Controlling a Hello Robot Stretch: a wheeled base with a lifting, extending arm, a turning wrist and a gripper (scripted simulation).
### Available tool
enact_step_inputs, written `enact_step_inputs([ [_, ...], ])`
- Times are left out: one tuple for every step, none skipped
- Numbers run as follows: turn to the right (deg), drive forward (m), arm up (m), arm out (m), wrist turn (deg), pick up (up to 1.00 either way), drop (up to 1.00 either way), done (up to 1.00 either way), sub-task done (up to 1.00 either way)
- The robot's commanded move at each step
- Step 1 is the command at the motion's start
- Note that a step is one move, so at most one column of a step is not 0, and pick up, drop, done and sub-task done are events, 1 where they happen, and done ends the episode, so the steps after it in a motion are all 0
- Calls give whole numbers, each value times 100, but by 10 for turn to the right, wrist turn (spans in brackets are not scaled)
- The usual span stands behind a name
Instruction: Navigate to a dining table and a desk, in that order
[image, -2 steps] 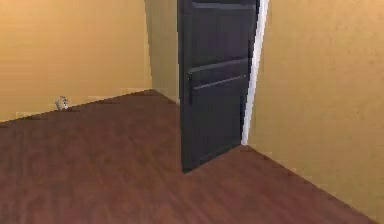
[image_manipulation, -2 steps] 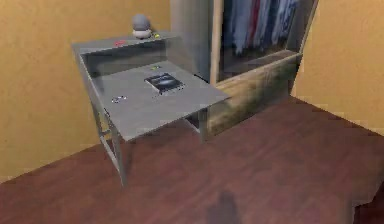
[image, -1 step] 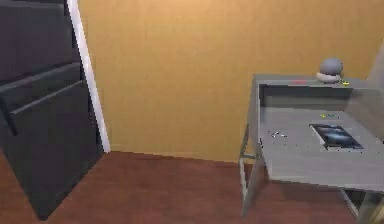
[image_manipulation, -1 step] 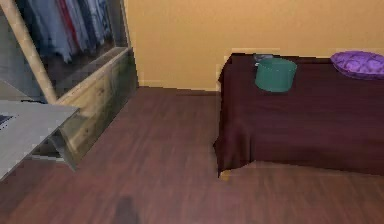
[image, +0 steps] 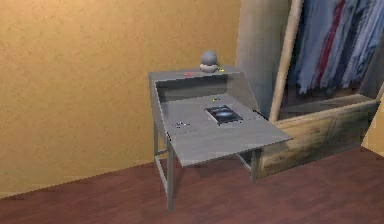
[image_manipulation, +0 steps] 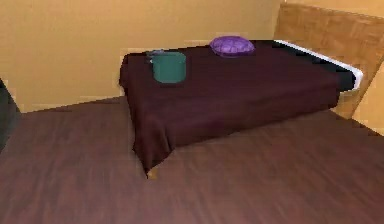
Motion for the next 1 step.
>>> enact_step_inputs([
  [0,0,0,0,0,0,0,100,0],
])
